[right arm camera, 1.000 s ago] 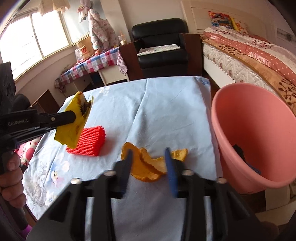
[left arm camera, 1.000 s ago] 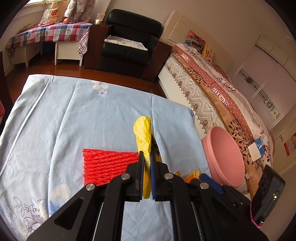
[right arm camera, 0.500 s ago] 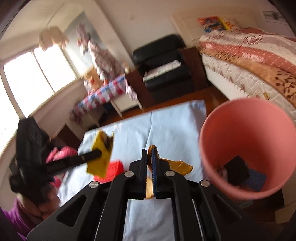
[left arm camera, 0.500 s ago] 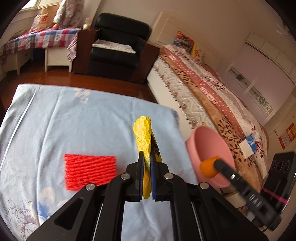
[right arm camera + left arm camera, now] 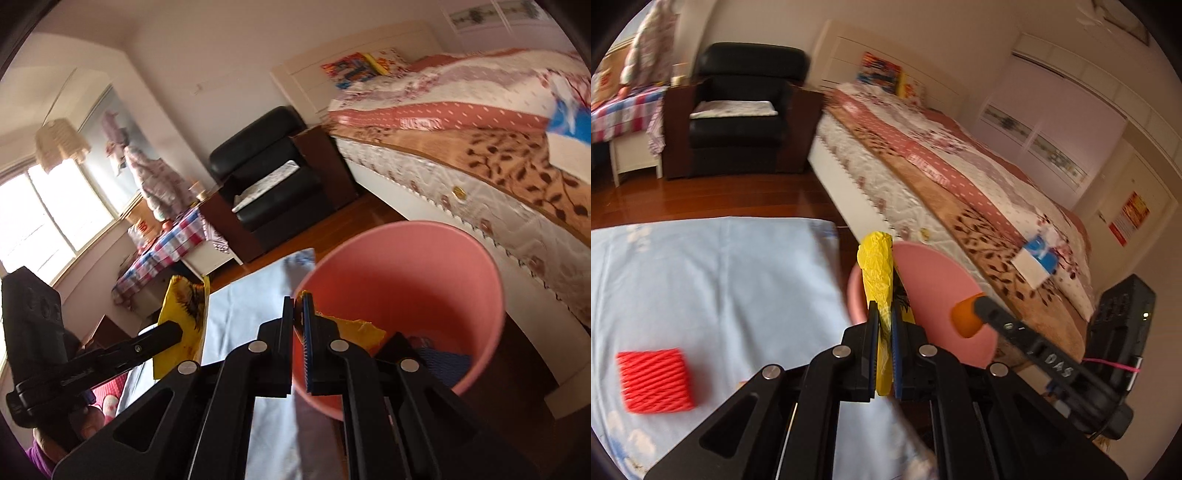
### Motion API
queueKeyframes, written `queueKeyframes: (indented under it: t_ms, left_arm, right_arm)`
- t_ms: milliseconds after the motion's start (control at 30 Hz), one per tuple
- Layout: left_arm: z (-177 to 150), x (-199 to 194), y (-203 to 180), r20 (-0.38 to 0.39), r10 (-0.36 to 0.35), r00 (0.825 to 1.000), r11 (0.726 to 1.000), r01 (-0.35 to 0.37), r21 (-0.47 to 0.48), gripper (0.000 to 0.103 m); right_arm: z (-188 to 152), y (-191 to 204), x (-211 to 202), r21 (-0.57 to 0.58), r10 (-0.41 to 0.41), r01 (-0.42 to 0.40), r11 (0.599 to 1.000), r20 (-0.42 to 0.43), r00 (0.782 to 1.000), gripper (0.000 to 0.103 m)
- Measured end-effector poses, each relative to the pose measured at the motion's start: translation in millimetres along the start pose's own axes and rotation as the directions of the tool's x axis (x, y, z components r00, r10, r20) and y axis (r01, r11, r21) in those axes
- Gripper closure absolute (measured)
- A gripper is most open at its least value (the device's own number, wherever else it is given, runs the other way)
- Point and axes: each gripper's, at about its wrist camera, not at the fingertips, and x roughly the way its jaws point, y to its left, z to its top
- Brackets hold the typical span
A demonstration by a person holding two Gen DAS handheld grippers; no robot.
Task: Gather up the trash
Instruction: 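Carry both items over the pink bucket and open both tools, then move both open tools back to the red foam net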
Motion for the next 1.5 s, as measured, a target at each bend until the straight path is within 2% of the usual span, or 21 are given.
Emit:
queueKeyframes:
  t_ms: [233,533,633,700,733,767,800,1067,1167,1200,1500]
  left_arm:
    - [1,44,-40,-0.046,-0.020,0.999,0.998,0.023,0.059,0.098]
    - [-2,86,-50,-0.086,0.011,0.996,0.998,-0.005,0.063,0.098]
    - [-3,92,-50,-0.084,0.024,0.996,0.998,-0.018,0.065,0.093]
    - [-4,94,-49,-0.082,0.032,0.996,0.997,-0.026,0.067,0.083]
    - [-4,94,-48,-0.081,0.034,0.996,0.997,-0.029,0.066,0.079]
    - [-3,94,-47,-0.079,0.036,0.996,0.998,-0.031,0.063,0.070]
    - [-3,94,-46,-0.076,0.037,0.996,0.998,-0.032,0.060,0.068]
    - [0,82,-38,-0.045,0.044,0.998,0.998,-0.042,0.052,0.067]
    - [1,72,-35,-0.027,0.045,0.999,0.998,-0.044,0.049,0.067]
    - [1,70,-34,-0.023,0.045,0.999,0.998,-0.044,0.048,0.067]
    - [-2,37,-21,0.012,0.056,0.998,0.998,-0.056,0.023,0.067]
  right_arm:
    - [-2,-27,7,0.052,-0.012,0.013,0.999,-0.010,1.000,0.098]
    - [-2,-45,17,0.076,-0.030,0.031,0.997,-0.023,0.999,0.098]
    - [-2,-47,20,0.076,-0.036,0.039,0.996,-0.033,0.999,0.098]
    - [-3,-49,24,0.079,-0.040,0.044,0.996,-0.048,0.998,0.097]
    - [-3,-50,26,0.081,-0.044,0.049,0.996,-0.058,0.997,0.097]
    - [-3,-50,28,0.081,-0.047,0.052,0.995,-0.063,0.997,0.097]
    - [-3,-51,30,0.081,-0.051,0.056,0.995,-0.067,0.996,0.097]
    - [-5,-49,31,0.074,-0.066,0.072,0.995,-0.083,0.994,0.095]
    - [-4,-46,29,0.067,-0.067,0.072,0.995,-0.076,0.995,0.072]
    - [-4,-45,27,0.066,-0.066,0.071,0.995,-0.071,0.995,0.069]
    - [-8,-20,15,0.024,-0.059,0.060,0.998,-0.060,0.996,0.068]
